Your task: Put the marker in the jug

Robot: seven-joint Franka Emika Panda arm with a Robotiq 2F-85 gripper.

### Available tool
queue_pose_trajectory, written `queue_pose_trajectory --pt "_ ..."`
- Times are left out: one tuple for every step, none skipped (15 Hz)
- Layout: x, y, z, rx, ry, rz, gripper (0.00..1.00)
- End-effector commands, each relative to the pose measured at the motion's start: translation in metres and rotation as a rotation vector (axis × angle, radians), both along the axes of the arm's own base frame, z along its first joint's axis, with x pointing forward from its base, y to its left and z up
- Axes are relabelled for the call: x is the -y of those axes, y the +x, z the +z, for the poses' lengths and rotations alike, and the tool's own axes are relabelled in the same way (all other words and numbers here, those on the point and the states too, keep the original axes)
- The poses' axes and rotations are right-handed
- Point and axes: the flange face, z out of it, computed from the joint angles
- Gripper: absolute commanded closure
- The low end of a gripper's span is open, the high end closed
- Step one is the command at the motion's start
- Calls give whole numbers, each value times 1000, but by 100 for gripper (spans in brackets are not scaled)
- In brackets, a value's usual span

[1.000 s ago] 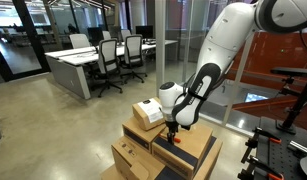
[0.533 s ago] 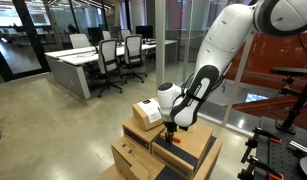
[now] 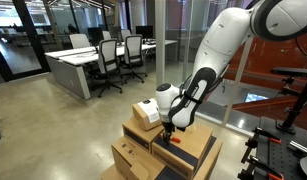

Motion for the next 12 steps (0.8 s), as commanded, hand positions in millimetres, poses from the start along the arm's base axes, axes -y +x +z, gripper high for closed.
queue_pose_trajectory --pt "-3 11 -9 4 4 -18 0" --pt "-3 11 -10 4 4 -17 0" --pt "-3 13 -11 6 3 -17 0" --pt "-4 14 -12 7 3 -16 0" --pt "-5 14 -11 9 4 -16 0" --pt "-5 15 -11 10 4 -16 0" --pt "-5 15 -11 9 6 -16 0" --pt "-5 16 -11 9 6 -16 0" --pt "-6 16 -11 8 6 -16 0" --pt "-6 16 -11 8 6 -15 0" --pt "-6 16 -11 7 6 -16 0" --pt "-6 17 -11 7 6 -15 0"
